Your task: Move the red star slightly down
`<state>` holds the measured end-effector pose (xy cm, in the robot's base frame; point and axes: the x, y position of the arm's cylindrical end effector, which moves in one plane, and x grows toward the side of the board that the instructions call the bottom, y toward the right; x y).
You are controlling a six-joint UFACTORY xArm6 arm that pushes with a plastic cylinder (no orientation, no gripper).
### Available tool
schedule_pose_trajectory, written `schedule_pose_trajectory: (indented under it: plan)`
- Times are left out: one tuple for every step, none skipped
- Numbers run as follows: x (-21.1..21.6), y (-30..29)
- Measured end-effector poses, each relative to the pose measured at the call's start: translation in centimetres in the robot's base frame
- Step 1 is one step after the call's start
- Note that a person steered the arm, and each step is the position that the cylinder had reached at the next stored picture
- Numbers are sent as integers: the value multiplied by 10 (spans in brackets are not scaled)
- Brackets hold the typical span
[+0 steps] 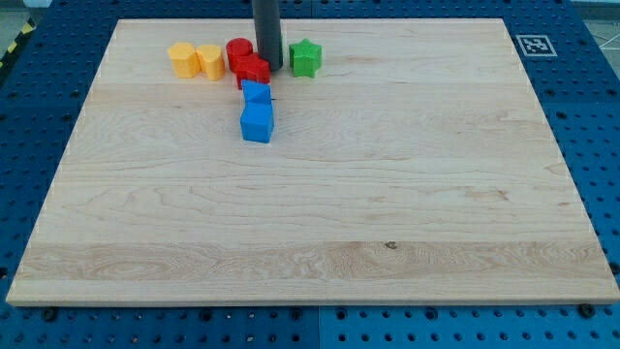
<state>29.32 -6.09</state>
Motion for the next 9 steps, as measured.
schedule_pose_trajectory:
  plan:
    - [0,-8]
    - [0,-22]
    - [-8,-22]
    - [-12,-22]
    - [-11,-29]
    - [11,-38]
    - [51,-32]
    - [76,-20]
    - [77,-17]
